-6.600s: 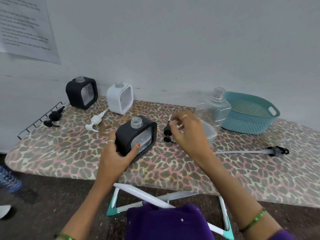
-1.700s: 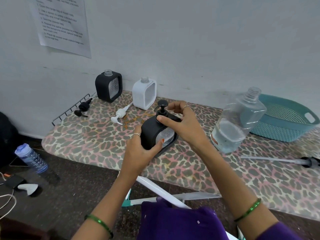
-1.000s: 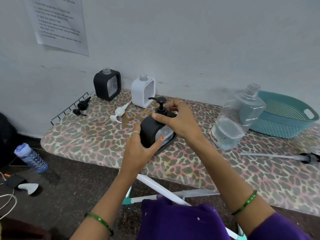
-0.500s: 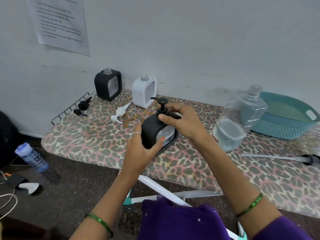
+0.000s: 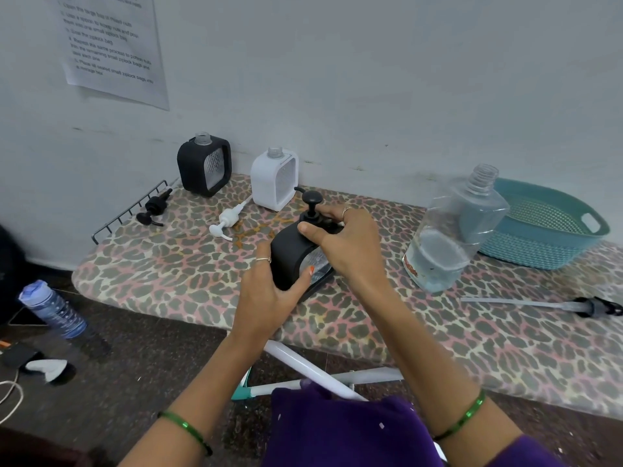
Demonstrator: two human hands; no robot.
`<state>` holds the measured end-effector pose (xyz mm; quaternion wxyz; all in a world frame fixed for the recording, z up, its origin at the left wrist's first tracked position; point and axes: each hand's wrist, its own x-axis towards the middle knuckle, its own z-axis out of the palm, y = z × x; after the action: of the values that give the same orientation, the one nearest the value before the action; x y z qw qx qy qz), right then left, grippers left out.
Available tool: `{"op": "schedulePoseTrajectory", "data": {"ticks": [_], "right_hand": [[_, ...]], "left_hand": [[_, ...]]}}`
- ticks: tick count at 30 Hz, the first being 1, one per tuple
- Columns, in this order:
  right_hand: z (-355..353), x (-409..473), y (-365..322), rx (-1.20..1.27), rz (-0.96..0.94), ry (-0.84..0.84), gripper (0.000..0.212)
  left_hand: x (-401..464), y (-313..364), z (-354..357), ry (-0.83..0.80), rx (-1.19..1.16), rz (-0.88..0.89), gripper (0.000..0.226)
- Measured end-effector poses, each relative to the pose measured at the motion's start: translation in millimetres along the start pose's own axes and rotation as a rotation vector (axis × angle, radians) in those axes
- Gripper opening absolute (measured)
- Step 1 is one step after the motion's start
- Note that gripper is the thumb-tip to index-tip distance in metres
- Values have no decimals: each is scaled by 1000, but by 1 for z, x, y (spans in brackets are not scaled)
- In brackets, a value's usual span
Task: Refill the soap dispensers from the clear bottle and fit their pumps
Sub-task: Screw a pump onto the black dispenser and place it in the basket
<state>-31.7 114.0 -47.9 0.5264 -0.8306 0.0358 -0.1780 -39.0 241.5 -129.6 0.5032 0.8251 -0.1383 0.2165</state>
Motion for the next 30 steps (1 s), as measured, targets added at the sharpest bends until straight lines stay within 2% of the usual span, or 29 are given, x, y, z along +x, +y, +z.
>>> {"op": "schedulePoseTrajectory", "data": {"ticks": [3,9,15,19,23,25,30], "right_hand": [[-2,2,-2,34,-4,-24,35],[-10,12,1,5,-60,-221,42],[-38,21,8,-96,-126,-589,62],[-41,32,20,-163,-131,-752,72],[-38,38,30,-192,-84,-778,72],[-63,28,33,-144,-47,-654,69],[-60,26,33,-177,-53,-571,56]], "left_hand": [[0,0,-1,-13,-37,-21,43],[1,7,-5,-39,-152,-122,46],[0,9,-7,-72,-207,-161,44],[-1,0,-14,-126,-360,-273,45],[3,-5,-18,-178,-438,-311,47],[4,16,-11,-259,-426,-250,47],[9,16,-14,-257,-391,-246,52]]}}
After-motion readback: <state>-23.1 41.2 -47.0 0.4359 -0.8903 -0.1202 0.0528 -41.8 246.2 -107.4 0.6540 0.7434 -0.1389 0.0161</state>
